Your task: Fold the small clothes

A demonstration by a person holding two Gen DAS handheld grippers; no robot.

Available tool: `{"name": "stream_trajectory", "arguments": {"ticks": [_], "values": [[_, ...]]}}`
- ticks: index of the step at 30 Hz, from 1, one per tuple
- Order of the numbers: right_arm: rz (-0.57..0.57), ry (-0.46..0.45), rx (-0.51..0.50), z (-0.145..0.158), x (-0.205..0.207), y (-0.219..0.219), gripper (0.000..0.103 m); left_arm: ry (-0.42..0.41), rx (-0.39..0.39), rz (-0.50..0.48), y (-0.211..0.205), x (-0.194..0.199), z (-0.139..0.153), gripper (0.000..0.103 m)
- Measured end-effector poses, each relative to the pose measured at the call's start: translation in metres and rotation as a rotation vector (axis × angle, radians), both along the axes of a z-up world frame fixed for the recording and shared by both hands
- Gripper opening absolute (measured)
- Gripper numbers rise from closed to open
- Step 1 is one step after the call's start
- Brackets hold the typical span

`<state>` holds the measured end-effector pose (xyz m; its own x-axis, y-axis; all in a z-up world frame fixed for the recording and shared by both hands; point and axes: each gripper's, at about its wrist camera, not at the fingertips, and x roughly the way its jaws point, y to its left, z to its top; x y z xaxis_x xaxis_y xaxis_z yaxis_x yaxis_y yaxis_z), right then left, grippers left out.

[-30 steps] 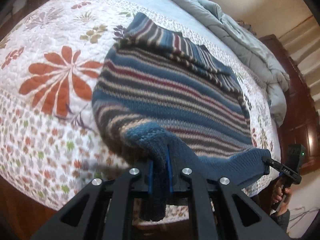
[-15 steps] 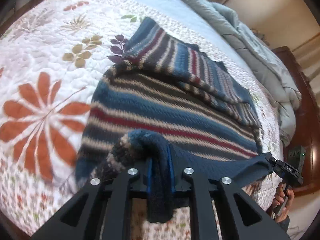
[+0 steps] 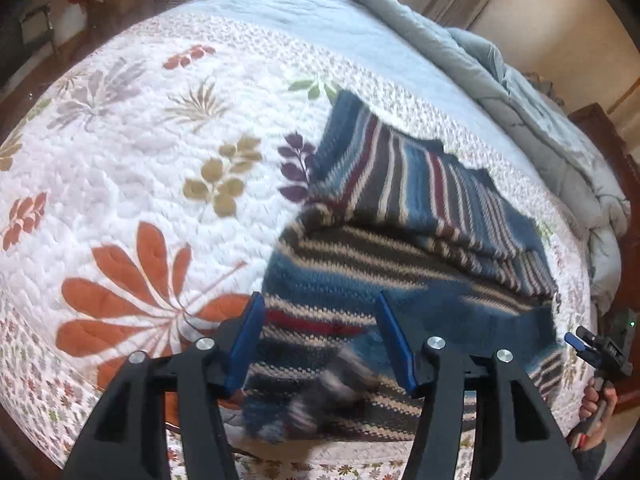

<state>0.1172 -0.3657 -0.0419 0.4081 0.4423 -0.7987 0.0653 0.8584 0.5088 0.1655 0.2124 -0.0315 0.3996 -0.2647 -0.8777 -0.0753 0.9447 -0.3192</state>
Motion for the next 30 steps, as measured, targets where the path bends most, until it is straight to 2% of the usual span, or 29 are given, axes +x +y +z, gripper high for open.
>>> {"name": "stream_trajectory", "arguments": {"ticks": [3, 7, 11, 15, 19, 25, 28, 30], "values": [[0.077, -0.011, -0.052, 0.005, 0.003, 0.015, 0.073, -0.006, 0.026, -0.040, -0.007, 0.004, 0.003, 0.058], [0.198, -0.039, -0.074, 0.004, 0.013, 0.042, 0.073, -0.019, 0.060, -0.142, -0.032, 0.007, -0.002, 0.059], [0.238, -0.022, -0.089, -0.005, 0.030, 0.053, 0.071, -0.028, 0.162, -0.206, -0.052, 0.014, -0.009, 0.060], [0.284, 0.021, -0.129, -0.016, 0.046, 0.062, 0.070, -0.020, 0.204, -0.283, -0.066, 0.022, -0.015, 0.061], [0.315, 0.048, -0.149, -0.024, 0.056, 0.070, 0.070, -0.021, 0.282, -0.358, -0.086, 0.026, -0.023, 0.063], [0.366, 0.046, -0.171, -0.026, 0.062, 0.086, 0.069, -0.021, 0.333, -0.411, -0.106, 0.032, -0.031, 0.067], [0.392, 0.057, -0.215, -0.030, 0.063, 0.093, 0.069, -0.001, 0.322, -0.429, -0.112, 0.036, -0.038, 0.067], [0.397, 0.061, -0.222, -0.032, 0.065, 0.094, 0.058, 0.008, 0.325, -0.442, -0.115, 0.035, -0.041, 0.067]]}}
